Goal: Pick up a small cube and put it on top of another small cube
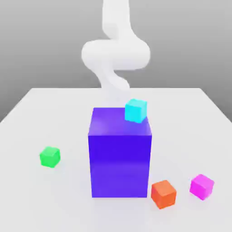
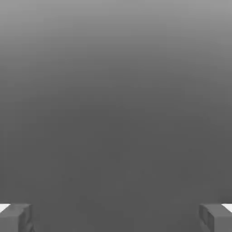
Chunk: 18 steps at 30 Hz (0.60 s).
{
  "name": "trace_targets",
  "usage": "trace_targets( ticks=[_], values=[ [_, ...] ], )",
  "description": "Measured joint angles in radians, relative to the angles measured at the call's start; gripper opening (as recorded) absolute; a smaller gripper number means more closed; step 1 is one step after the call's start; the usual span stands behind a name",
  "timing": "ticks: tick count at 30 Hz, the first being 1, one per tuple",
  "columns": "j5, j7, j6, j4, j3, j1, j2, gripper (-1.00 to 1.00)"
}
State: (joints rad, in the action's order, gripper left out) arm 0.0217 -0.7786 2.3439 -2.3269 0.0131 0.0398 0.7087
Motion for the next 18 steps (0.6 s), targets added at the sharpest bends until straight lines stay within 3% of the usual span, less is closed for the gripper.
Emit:
trace_targets(
  ticks=[11, 18],
  values=[
    [0.059, 0.067, 0.194, -0.119, 0.1, 0.163, -0.403, 0.0],
    [0.016, 0.052, 0.318, -0.194, 0.186, 0.256, -0.658, 0.0]
  ],
)
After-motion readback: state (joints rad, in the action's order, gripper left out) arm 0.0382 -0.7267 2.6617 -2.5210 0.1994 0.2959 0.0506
